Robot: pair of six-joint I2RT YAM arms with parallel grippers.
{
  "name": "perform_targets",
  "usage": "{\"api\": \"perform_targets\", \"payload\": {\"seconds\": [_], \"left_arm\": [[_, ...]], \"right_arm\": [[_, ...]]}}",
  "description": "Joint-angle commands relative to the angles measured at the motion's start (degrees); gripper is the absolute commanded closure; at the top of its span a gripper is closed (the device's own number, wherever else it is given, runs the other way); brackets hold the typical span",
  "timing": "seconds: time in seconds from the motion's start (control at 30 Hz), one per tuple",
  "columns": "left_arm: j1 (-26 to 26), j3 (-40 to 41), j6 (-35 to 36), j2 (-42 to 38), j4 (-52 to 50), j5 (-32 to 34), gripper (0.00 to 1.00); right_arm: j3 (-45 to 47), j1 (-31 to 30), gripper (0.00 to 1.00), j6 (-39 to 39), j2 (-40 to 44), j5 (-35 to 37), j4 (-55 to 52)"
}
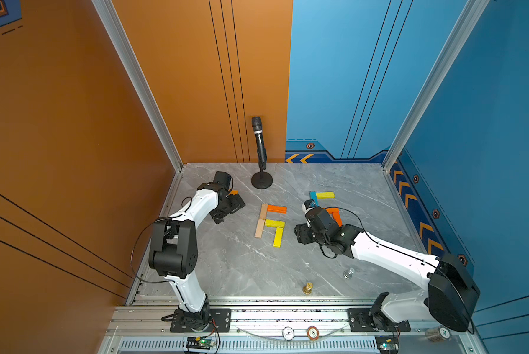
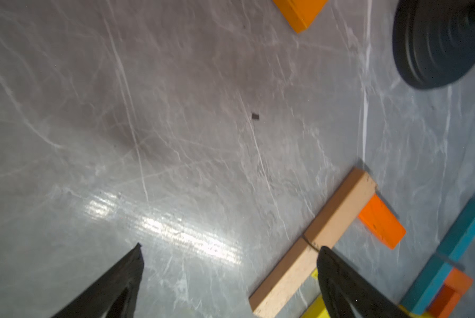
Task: Assemble the number 6 with building blocks
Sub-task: Pick up the building block from the center of the board.
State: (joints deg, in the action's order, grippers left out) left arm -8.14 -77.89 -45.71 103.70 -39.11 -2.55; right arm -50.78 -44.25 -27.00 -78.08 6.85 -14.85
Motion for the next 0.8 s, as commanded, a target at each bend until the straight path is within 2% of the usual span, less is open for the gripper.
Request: {"api": "perform_targets", "payload": {"seconds": [0.0, 0.17, 0.27, 0.57, 0.6, 0.77], "left_arm": [[-0.23, -6.08, -9.2, 4.42, -0.79, 6.31, 0.0], [-0.42, -13.85, -16.87, 11.55, -0.94, 13.63, 0.06], [0.59, -19.67, -20.34, 16.64, -2.72, 13.95, 0.1], [0.79, -36.21, -21.06, 28.77, -5.05, 19.3, 0.13], [0.69, -37.89, -20.76, 29.98, -5.12, 19.84, 0.17], [0.68, -47.22, -20.94, 35.97, -9.26, 21.9, 0.2]], "right_arm": [[2.16, 0.54, 0.32, -0.12, 3.24, -2.79, 3.88], [4.93, 0.44, 0.32, -1.16, 5.56, -4.31, 5.79], [5.33, 0.28, 0.32, -0.87, 6.17, -4.33, 5.8], [6.0, 0.69, 0.32, 0.19, 5.01, -4.14, 7.51], [6.07, 0.88, 0.33, 0.26, 4.62, -4.31, 7.72], [6.18, 1.62, 0.33, 0.2, 3.63, -5.13, 7.9]]}}
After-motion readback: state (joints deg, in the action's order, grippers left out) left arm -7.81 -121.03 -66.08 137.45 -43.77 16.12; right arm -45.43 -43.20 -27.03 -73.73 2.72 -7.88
